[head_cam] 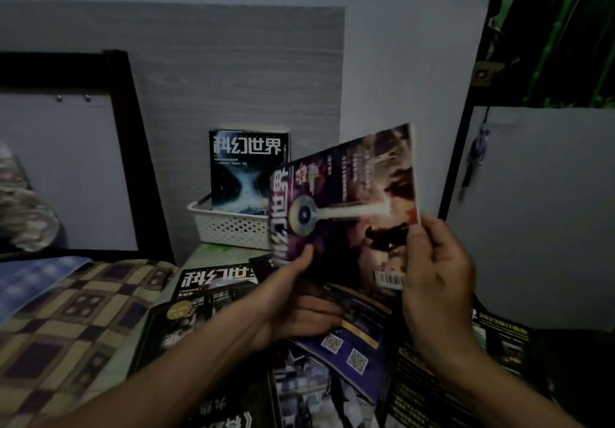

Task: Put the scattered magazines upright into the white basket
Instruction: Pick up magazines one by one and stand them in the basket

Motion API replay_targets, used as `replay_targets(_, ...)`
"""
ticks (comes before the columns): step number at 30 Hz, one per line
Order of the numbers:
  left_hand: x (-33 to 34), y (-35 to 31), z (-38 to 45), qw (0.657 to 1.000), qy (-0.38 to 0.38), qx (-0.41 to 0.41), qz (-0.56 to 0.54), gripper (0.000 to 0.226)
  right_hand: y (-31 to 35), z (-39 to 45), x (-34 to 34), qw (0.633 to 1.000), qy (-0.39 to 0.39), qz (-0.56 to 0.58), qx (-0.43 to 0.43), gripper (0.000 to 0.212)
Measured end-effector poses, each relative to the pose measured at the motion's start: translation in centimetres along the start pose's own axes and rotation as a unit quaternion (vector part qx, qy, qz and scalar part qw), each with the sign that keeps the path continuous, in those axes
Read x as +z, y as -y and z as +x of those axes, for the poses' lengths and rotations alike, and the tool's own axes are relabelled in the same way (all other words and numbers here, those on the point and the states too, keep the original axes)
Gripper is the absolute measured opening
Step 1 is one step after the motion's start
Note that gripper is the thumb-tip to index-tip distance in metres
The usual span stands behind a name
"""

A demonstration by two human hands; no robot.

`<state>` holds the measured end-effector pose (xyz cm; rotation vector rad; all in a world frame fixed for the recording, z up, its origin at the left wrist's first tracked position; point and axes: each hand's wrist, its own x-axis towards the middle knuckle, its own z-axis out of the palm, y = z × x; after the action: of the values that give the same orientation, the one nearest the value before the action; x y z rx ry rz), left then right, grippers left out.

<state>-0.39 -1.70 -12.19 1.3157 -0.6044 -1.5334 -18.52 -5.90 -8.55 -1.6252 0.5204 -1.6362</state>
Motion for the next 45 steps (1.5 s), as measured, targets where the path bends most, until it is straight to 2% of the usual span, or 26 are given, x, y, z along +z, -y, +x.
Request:
replay_targets(1,0.7,0.2,-0.4,0.998,0.035,0.02,-0.042,0.083,0.2,0.0,0.3,0.996,-0.015,0.073,0.048,0.027)
replay_targets(3,1.9,0.0,-1.3,0.973,0.077,0.125,-0.179,0.058,0.1,-0.7,0.9,0.983,-0.005,0.139,0.123,0.026)
replay_targets(5,1.9,-0.9,-1.9,0.933,0.022,0.239,-0.267,0.044,-0.5,-1.9,0.9,0.964,0.031,0.17,0.201,0.027)
replay_targets(8,0.3,-3.1,-3.5,0.93,-0.114,0.308,-0.165,0.037,-1.9,-1.6,0.1,0.914,0.07,0.251,0.311,0.021)
replay_targets(10,-1.0,-4.0,-4.6,0.926,-0.128,0.346,-0.084,0.033,-2.8,-0.1,-0.1,0.864,0.094,0.325,0.373,0.017)
replay_targets(12,-2.5,-5.0,-5.5,0.915,-0.136,0.378,-0.031,0.032,-3.4,1.5,0.4,0.847,0.099,0.352,0.386,0.018)
replay_targets(14,-4.2,-6.1,-6.3,0.905,-0.142,0.402,0.003,0.032,-3.4,3.1,1.1,0.864,0.128,0.326,0.361,0.031)
replay_targets(17,-7.2,-7.3,-7.3,0.871,-0.187,0.439,0.119,0.032,-2.9,4.6,2.5,0.916,0.241,0.12,0.296,0.025)
replay_targets(20,-9.7,-6.0,-7.3,0.817,-0.261,0.469,0.21,0.037,-3.7,3.7,4.9,0.915,0.322,-0.074,0.232,0.024)
replay_targets(23,-12.2,-3.0,-6.0,0.803,-0.275,0.422,0.319,0.06,-5.6,1.9,7.3,0.914,0.316,-0.174,0.184,0.028)
replay_targets(25,-13.9,-1.7,-5.3,0.806,-0.26,0.369,0.382,0.082,-6.4,2.1,8.4,0.922,0.288,-0.147,0.214,0.029)
replay_targets(27,-15.5,-1.8,-4.9,0.813,-0.264,0.364,0.37,0.091,-6.7,3.1,9.6,0.927,0.272,-0.101,0.236,0.03)
replay_targets(29,-16.8,-3.1,-4.5,0.796,-0.312,0.403,0.325,0.079,-6.5,4.9,10.9,0.94,0.257,-0.082,0.211,0.027)
replay_targets(32,-17.7,-7.1,-3.7,0.741,-0.376,0.46,0.314,0.053,-5.9,8.4,13.4,0.957,0.226,-0.099,0.149,0.007)
replay_targets(34,-18.5,-10.4,-2.9,0.72,-0.394,0.48,0.312,0.043,-5.8,11.1,15.1,0.965,0.205,-0.088,0.136,0.01)
replay_targets(39,-20.9,-16.9,2.6,0.732,-0.404,0.464,0.291,0.017,-9.0,16.9,19.4,0.978,0.147,-0.065,0.135,0.007)
replay_targets(45,-24.1,-16.8,11.4,0.743,-0.454,0.385,0.306,0.007,-18.7,18.4,22.7,0.969,0.116,-0.118,0.183,0.015)
